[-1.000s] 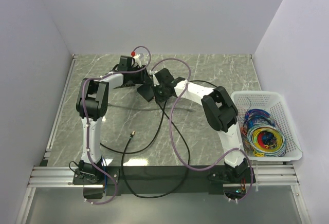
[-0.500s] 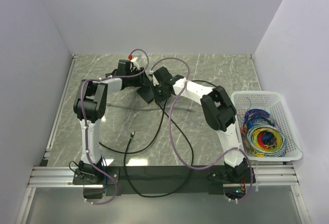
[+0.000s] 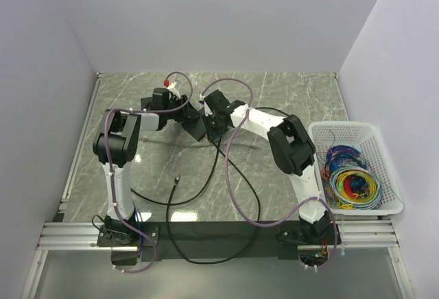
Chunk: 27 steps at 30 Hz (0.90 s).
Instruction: Insert the plug into the switch port
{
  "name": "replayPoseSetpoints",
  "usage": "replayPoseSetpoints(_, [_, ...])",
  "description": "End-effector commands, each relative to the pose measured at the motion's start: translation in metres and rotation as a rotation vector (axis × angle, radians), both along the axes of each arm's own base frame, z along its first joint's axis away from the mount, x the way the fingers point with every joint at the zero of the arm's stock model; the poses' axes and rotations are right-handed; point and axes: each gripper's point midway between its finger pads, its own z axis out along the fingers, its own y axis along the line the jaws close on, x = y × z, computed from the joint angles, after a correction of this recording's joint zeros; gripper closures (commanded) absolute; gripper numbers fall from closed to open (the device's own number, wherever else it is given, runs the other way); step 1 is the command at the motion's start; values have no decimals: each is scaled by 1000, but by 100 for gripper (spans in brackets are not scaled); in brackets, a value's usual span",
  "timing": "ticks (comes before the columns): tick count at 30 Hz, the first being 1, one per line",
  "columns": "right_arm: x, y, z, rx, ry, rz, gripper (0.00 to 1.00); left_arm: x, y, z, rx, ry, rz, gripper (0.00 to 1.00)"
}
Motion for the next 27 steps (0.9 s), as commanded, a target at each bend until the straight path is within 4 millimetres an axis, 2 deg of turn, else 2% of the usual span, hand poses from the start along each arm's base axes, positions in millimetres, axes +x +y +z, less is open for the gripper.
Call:
replayPoseSetpoints(1, [71,30,75,210,-313,-77,100,-116,-18,-64,-45,467,-123,55])
replayPoseSetpoints(8, [84,53,106,324,-370,-75,100,-143,-23,-71,-74,497,-147,55])
replayPoseSetpoints(9, [89,57,116,363,-393,-86,100,-148,-24,-74,-86,506,-146,55])
replayPoseSetpoints(12, [96,66,129,429,-419,-98,100,-169,-30,-77,-108,540,-161,55])
replayPoseSetpoints(14, [96,71,127,449,-410,-98,100,-180,-34,-80,-117,551,-174,54])
replayPoseSetpoints(15, [101,76,139,497,-441,-103,100,-183,-35,-80,-126,562,-171,54])
replayPoseSetpoints(17, [102,79,143,527,-454,-108,100,-189,-36,-81,-139,572,-171,55])
replayPoseSetpoints(20, [102,85,159,600,-496,-90,100,-188,-36,-83,-134,577,-158,55])
replayPoseSetpoints(23, [101,90,167,620,-509,-49,100,-176,-34,-84,-100,567,-122,55])
replayPoseSetpoints(27, [92,82,149,550,-480,-27,100,-151,-27,-80,-68,532,-66,56])
